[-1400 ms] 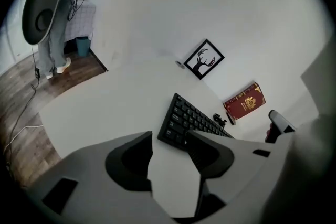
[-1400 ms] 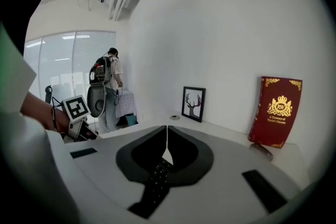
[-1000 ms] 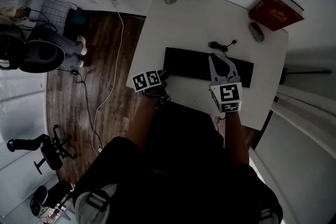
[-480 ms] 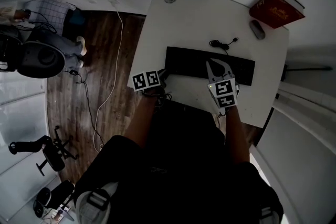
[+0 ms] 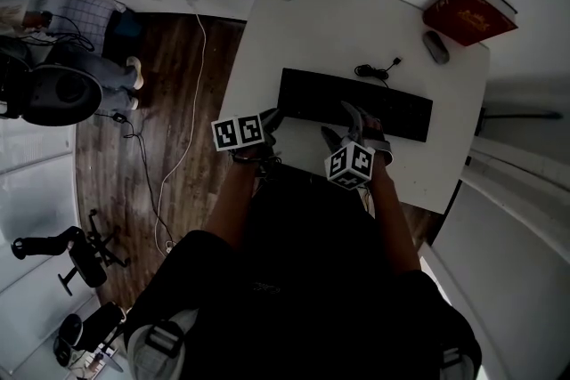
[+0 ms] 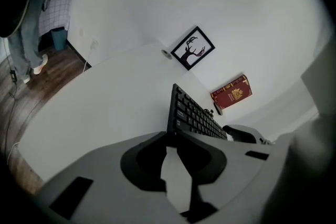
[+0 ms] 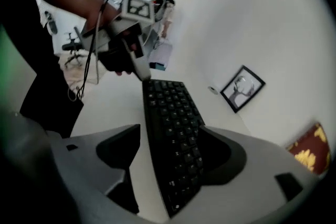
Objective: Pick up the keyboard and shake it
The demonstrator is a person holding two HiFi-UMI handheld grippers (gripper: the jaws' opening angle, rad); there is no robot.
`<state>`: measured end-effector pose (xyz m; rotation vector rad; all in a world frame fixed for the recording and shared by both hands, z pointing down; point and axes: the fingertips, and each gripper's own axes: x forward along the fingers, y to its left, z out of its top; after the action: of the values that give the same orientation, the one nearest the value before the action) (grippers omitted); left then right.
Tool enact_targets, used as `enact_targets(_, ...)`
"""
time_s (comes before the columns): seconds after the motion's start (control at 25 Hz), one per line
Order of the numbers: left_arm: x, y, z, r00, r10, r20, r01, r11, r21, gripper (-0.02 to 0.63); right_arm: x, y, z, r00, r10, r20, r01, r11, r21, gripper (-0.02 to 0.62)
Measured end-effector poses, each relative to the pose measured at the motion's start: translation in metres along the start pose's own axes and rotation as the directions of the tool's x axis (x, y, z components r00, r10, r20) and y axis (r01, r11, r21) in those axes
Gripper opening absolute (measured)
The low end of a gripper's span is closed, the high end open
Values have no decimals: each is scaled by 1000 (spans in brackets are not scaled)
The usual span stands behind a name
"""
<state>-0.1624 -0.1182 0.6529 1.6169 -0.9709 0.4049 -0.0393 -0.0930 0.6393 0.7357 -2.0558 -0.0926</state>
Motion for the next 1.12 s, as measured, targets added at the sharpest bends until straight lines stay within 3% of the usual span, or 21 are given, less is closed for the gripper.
enact_targets(0.12, -5, -8, 4, 1000, -17, 4, 17, 1000, 8, 60, 8, 12, 2, 995, -66, -78, 49, 977, -209, 347)
enact_targets(0.28, -7, -13, 2, 999, -33, -2, 33, 999, 8, 57, 17, 5, -8, 971, -188, -150, 126, 930, -346, 345)
enact_targets(0.32, -7, -13, 1, 999, -36, 0, 36, 999, 6, 57, 19, 5, -11, 968, -190, -163, 122, 926, -357, 337)
enact_targets(0.4, -8, -14, 0, 999, -46, 4, 46, 999, -3, 57, 20, 6, -14, 972, -168, -165, 102, 933, -345, 199)
enact_targets(0.56, -8, -14, -2, 996, -92, -3, 92, 995, -24, 58, 15, 9, -12, 981, -152, -123, 109, 946, -306, 163)
enact_targets(0.68, -14, -14, 6, 987, -151, 48, 154, 985, -72, 68, 5, 2, -4, 974, -217, -72, 185, 934, -304, 102)
enact_targets(0.76, -17, -8, 16, 978, -190, 82, 199, 973, -119, 165, 0, -4, 0, 966, -252, -50, 225, 924, -310, 94)
enact_targets(0.92, -14, -7, 31, 951, -291, 107, 308, 929, -206, 244, -4, -7, -4, 962, -268, -48, 242, 922, -302, 92)
enact_targets(1.12, 16, -14, 28, 921, -387, 39, 381, 880, -282, 276, -11, -5, 0, 959, -282, -8, 265, 908, -325, 89)
